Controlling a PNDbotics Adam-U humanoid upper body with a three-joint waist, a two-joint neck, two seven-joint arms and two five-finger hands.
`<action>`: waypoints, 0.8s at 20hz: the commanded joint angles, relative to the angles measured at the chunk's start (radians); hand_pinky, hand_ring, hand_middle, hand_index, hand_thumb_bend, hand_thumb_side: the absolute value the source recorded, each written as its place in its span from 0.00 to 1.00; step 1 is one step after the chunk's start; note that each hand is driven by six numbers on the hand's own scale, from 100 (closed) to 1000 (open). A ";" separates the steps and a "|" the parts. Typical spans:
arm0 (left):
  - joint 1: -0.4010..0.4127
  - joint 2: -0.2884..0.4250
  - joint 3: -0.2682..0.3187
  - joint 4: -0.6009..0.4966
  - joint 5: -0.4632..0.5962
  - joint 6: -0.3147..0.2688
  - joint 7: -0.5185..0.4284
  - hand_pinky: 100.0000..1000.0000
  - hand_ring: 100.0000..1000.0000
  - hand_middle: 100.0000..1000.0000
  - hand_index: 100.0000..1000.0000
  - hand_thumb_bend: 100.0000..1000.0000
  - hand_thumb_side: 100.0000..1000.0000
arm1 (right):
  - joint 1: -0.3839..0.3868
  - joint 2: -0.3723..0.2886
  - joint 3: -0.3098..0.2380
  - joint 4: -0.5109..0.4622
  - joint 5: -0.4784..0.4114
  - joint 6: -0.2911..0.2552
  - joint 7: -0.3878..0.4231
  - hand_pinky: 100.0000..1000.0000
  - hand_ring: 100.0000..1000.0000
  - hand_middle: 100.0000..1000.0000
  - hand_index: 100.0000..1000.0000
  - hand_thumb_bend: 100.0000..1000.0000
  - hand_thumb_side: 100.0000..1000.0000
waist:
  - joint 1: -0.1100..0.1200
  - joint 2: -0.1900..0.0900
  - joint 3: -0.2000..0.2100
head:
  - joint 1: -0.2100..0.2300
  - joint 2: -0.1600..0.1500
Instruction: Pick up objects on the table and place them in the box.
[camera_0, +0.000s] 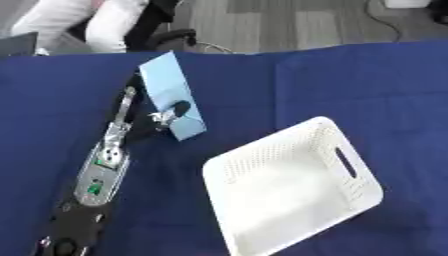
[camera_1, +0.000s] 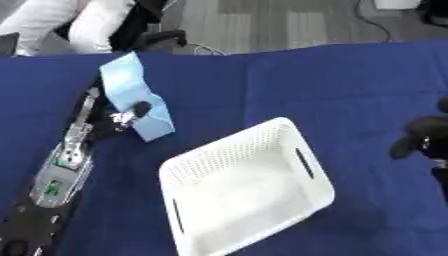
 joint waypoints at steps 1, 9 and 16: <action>-0.016 0.015 0.004 -0.007 0.009 -0.007 -0.006 0.73 0.79 0.85 1.00 0.79 0.49 | -0.017 -0.010 0.001 -0.014 -0.009 -0.108 0.113 0.68 0.81 0.86 0.84 0.00 0.75 | 0.001 -0.017 -0.004 | -0.001 -0.015; -0.018 0.013 0.009 0.001 0.029 -0.023 -0.006 0.70 0.78 0.85 1.00 0.84 0.51 | -0.029 -0.011 0.002 -0.014 -0.016 -0.104 0.113 0.68 0.80 0.86 0.82 0.00 0.75 | 0.007 -0.010 -0.017 | 0.002 -0.023; -0.035 -0.003 0.020 0.044 0.124 0.015 0.058 0.28 0.40 0.56 0.74 0.79 0.48 | -0.040 -0.010 0.004 -0.014 -0.026 -0.101 0.113 0.67 0.80 0.85 0.80 0.00 0.75 | 0.012 -0.008 -0.027 | 0.008 -0.024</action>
